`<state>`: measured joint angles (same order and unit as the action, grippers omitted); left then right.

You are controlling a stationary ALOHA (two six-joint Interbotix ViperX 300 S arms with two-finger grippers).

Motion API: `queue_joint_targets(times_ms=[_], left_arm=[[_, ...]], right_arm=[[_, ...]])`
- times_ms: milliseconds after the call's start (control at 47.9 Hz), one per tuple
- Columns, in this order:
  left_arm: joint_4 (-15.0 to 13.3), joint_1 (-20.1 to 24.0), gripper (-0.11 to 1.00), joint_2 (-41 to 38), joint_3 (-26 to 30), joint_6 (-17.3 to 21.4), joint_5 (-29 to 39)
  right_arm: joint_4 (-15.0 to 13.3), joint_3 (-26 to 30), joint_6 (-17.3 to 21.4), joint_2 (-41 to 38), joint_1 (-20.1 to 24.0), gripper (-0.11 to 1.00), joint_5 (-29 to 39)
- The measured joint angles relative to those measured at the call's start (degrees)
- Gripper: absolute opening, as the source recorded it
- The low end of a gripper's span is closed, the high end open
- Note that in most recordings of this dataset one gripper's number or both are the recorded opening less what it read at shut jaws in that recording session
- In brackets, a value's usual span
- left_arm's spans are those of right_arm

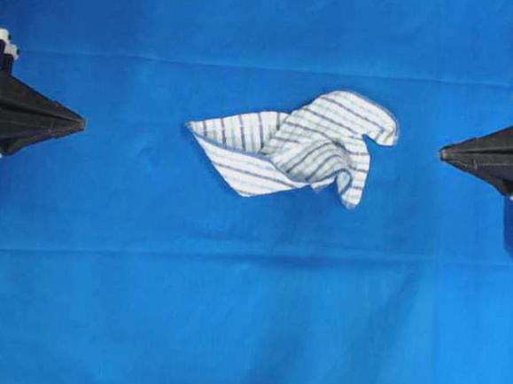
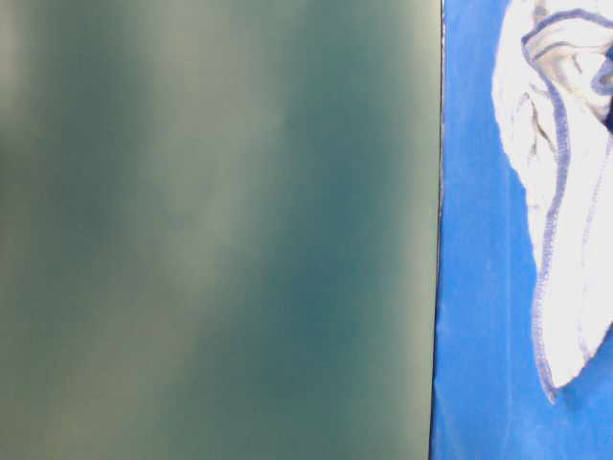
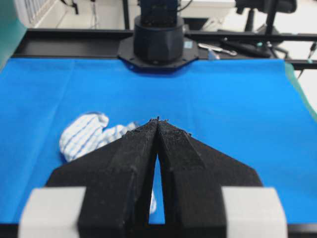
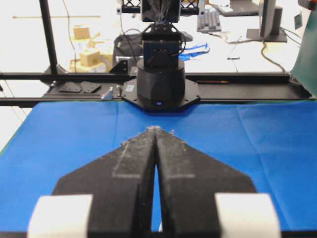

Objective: Hand over the towel.

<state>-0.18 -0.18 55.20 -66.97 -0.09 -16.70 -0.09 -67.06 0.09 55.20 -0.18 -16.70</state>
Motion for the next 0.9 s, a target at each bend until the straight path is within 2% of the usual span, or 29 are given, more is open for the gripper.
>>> queue_joint_targets(times_ms=[334,564,626,731,814,898], left_arm=[[-0.70,1.14,0.00,-3.52,1.93,0.53,-3.87],[-0.88,3.96,0.02,-16.61,6.94,0.26,-5.36],[-0.88,4.04,0.14,-20.92,9.05,0.18,-5.27],[-0.88,4.13,0.46,-29.00,13.62,-0.18,-2.99],[-0.97,4.22,0.73,-34.63,17.84,-0.26,1.85],[-1.05,4.22,0.90,-39.64,22.50,-0.44,7.12]], right_arm=[[-0.09,0.88,0.18,-0.18,0.09,0.00,0.00],[0.00,0.88,0.18,-1.49,0.09,0.00,0.00],[0.00,0.88,0.18,-1.76,0.09,0.00,0.00],[0.00,0.88,0.18,-1.85,0.09,0.00,0.00],[0.00,0.88,0.26,-1.85,0.09,0.00,0.09],[-0.09,0.88,0.35,-1.93,0.09,0.00,0.00]])
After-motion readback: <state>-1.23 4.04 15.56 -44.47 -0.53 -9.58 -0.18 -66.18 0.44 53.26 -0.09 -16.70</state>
